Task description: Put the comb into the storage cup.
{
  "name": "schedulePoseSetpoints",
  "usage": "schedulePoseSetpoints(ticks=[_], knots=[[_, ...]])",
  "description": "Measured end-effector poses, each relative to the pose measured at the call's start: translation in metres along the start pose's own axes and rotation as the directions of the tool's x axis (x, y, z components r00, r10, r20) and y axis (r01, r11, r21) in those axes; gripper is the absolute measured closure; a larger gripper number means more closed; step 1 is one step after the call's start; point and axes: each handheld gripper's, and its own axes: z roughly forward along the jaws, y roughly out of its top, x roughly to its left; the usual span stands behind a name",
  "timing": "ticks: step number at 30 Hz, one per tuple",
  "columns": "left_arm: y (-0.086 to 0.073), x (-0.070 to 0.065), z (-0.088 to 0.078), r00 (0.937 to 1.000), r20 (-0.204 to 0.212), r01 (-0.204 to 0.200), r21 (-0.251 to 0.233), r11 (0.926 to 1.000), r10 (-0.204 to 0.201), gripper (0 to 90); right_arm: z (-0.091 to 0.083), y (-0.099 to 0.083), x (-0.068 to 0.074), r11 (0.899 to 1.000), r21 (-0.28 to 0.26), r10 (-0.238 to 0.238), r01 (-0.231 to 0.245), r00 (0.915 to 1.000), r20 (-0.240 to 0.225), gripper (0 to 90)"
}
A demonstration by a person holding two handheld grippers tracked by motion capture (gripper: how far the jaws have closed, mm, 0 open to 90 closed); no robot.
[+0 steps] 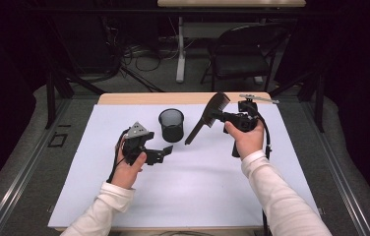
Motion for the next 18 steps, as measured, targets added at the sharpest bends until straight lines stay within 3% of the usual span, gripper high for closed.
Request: schedulePoseSetpoints(ticks=[18], knots=[[-0.002, 0.016, -0.006, 0.9999, 0.011, 0.003, -0.025, 0.9997, -0.003, 0.4, 0.010, 0.011, 0.006, 0.999, -0.002, -0.048, 0.048, 0.9984, 0.030, 87.1]])
